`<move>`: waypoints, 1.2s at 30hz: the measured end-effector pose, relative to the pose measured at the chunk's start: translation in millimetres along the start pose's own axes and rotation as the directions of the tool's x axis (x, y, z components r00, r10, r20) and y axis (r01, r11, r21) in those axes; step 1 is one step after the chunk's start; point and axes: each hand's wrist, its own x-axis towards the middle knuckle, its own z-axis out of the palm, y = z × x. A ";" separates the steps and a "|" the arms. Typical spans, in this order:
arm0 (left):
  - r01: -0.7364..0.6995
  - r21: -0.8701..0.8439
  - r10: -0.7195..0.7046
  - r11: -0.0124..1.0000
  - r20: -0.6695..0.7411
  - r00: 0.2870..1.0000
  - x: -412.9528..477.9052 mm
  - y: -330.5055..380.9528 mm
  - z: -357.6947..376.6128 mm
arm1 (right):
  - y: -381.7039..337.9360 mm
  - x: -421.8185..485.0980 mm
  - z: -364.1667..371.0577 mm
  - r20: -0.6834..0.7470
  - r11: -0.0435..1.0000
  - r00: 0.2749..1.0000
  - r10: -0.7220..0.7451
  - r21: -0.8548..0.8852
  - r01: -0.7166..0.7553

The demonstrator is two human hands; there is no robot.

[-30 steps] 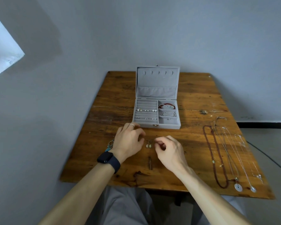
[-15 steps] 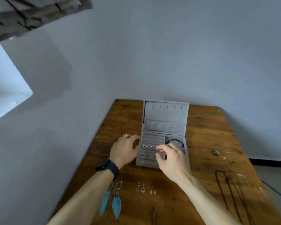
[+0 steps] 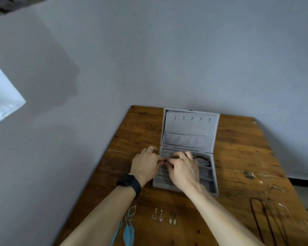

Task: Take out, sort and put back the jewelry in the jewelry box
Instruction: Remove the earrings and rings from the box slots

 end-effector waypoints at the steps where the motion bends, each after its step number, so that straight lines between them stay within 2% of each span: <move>1: 0.005 -0.012 -0.005 1.000 -0.005 1.000 0.0 0.6 -0.3 | -0.5 -0.2 0.6 -0.002 1.000 1.000 -0.007 0.001 0.007; 9: 0.041 -0.155 -0.049 0.987 -0.046 0.998 -6.1 -1.1 -2.1 | -3.8 2.9 -8.8 0.043 0.999 0.999 0.015 0.043 -0.017; 14: 0.084 -0.343 -0.117 0.936 -0.077 0.990 -18.7 -4.9 -10.9 | 0.4 -2.5 -22.6 -0.012 0.966 0.996 0.093 0.244 -0.088; 17: 0.058 -0.445 -0.109 0.893 -0.090 0.990 -30.5 -3.8 -16.9 | 3.0 -19.8 -38.5 -0.055 0.883 0.983 0.177 0.450 -0.133; 19: 0.021 -0.482 -0.071 0.876 -0.086 0.994 -41.2 0.1 -18.7 | 3.3 -41.1 -52.0 -0.037 0.777 0.977 0.209 0.613 -0.142; 22: -0.042 -0.506 0.011 0.862 -0.064 0.998 -63.4 12.2 -16.3 | 5.4 -87.3 -65.3 0.022 0.676 0.968 0.249 0.712 -0.190; 25: -0.095 -0.472 0.105 0.877 -0.005 0.994 -85.9 30.1 -9.2 | 13.8 -132.3 -59.9 0.078 0.677 0.956 0.281 0.690 -0.256; 29: -0.150 -0.379 0.197 0.913 0.086 0.977 -108.4 53.8 1.2 | 24.7 -171.2 -42.1 0.131 0.776 0.953 0.273 0.556 -0.298; 33: -0.198 -0.214 0.216 0.957 0.064 0.974 -121.0 68.6 8.6 | 30.7 -186.8 -32.1 0.138 0.850 0.964 0.227 0.454 -0.265; 36: -0.197 -0.124 0.205 0.973 0.054 0.977 -122.3 72.1 11.9 | 33.6 -187.2 -29.1 0.117 0.862 0.968 0.223 0.441 -0.252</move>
